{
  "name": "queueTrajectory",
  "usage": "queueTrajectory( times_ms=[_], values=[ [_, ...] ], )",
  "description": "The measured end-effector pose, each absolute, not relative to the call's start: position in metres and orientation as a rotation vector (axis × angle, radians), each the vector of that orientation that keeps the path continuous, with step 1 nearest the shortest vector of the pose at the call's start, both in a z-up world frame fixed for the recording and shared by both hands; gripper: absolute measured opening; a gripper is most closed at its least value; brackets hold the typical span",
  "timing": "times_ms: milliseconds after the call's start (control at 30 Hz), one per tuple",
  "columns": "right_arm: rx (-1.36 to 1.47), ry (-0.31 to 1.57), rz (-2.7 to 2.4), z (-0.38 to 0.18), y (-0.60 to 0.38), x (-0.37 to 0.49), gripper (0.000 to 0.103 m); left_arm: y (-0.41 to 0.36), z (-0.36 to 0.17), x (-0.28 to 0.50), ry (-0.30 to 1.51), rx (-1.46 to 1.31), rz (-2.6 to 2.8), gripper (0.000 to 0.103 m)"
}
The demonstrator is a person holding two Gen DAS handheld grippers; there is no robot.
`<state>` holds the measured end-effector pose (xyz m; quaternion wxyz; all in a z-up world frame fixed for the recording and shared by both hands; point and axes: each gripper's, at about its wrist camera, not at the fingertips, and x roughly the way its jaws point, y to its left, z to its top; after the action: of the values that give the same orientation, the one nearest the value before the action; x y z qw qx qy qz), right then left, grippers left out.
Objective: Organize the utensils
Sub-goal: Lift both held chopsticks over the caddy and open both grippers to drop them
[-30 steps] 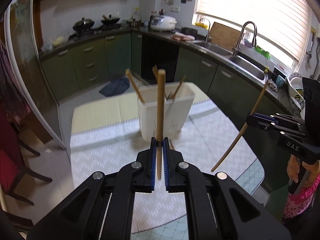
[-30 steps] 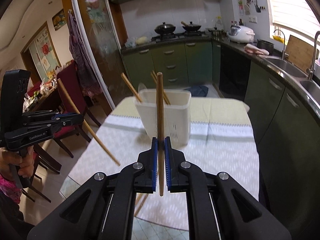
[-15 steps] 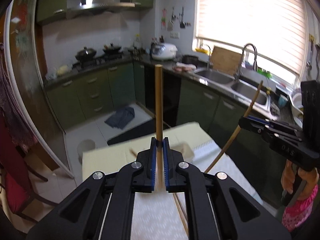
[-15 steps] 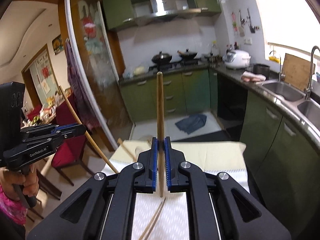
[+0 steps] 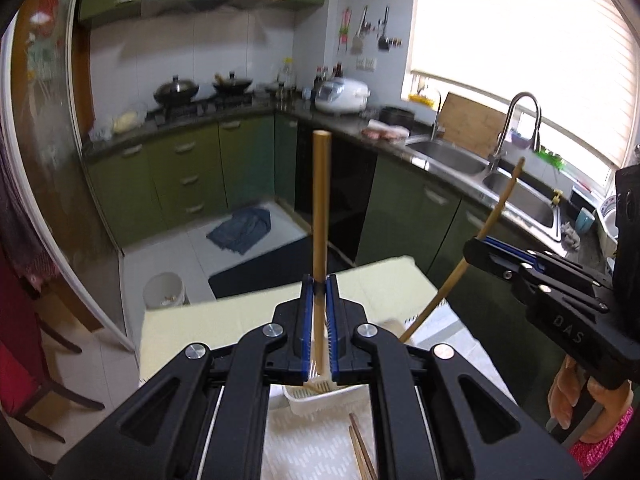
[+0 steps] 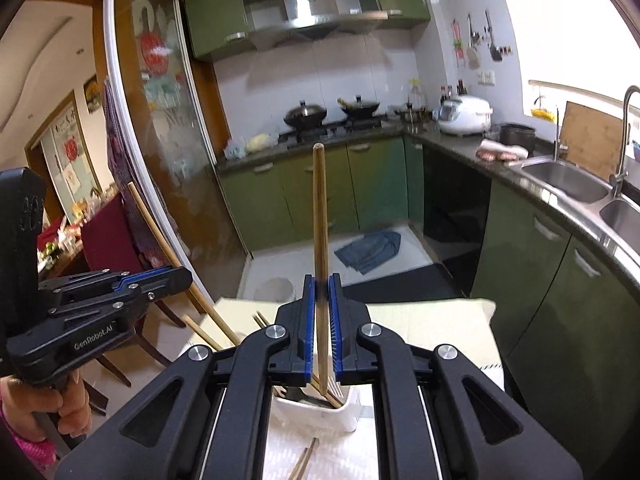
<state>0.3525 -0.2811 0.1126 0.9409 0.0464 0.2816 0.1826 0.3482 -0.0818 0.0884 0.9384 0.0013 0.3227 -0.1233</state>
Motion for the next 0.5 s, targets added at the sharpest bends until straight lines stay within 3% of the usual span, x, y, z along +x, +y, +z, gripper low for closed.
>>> queueTrajectory(
  times_ms=[267, 500],
  values=[
    [0.045, 0.682, 0.375, 0.059, -0.260, 0.370, 0.008, -0.087, 0.043, 0.351, 0.768, 0.026, -0.265, 0.006],
    [0.035, 0.677, 0.380, 0.052, -0.257, 0.364, 0.009, -0.084, 0.037, 0.342, 0.775, 0.025, -0.258, 0.007]
  ],
)
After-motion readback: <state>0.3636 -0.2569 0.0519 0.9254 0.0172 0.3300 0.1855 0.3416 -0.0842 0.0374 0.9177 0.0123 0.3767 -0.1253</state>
